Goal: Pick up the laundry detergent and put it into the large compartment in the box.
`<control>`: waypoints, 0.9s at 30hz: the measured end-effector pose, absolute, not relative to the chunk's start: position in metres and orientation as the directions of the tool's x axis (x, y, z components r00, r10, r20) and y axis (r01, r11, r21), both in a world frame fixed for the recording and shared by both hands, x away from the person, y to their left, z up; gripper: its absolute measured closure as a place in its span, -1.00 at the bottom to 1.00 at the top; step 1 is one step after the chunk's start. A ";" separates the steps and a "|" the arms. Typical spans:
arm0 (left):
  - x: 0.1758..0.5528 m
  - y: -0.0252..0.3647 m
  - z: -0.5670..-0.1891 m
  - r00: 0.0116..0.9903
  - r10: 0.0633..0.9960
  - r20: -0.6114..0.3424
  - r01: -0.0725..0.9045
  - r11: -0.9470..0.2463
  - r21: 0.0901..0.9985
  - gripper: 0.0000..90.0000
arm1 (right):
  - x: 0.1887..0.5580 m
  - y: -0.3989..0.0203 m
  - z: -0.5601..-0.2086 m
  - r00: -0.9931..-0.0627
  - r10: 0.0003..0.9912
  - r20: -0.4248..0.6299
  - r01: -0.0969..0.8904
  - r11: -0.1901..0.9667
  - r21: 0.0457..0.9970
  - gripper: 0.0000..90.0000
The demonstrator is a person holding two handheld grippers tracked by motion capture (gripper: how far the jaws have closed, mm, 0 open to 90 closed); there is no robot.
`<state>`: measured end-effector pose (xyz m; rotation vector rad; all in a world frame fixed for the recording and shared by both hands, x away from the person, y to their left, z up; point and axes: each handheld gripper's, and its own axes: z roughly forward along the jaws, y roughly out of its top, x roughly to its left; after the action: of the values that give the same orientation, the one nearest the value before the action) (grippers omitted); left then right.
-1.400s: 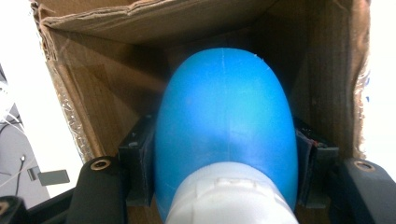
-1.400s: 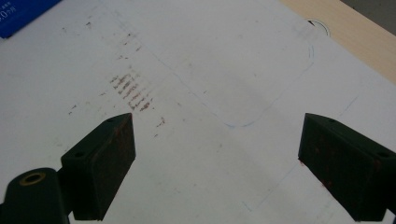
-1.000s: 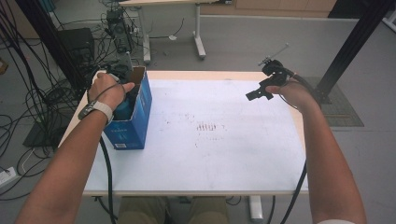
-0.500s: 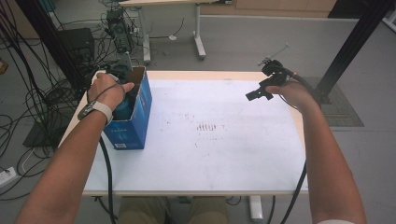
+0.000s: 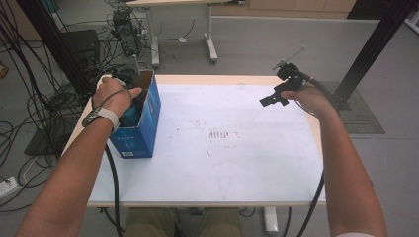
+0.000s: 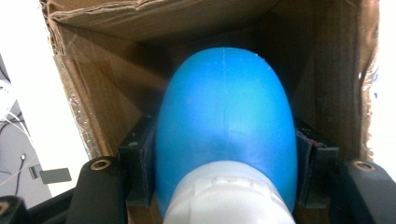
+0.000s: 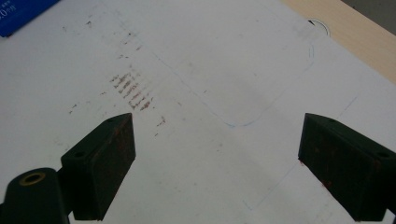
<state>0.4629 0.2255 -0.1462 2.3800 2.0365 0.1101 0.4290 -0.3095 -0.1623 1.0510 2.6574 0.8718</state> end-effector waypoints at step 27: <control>0.460 0.225 -0.146 0.150 0.987 0.052 0.986 -0.153 0.061 -0.17 | 0.426 -0.314 -0.163 -0.737 0.672 0.072 0.582 0.577 0.574 -0.75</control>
<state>0.4602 0.2254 -0.1464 2.3729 2.0360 0.1233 0.4263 -0.3144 -0.1635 1.0618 2.6509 0.8797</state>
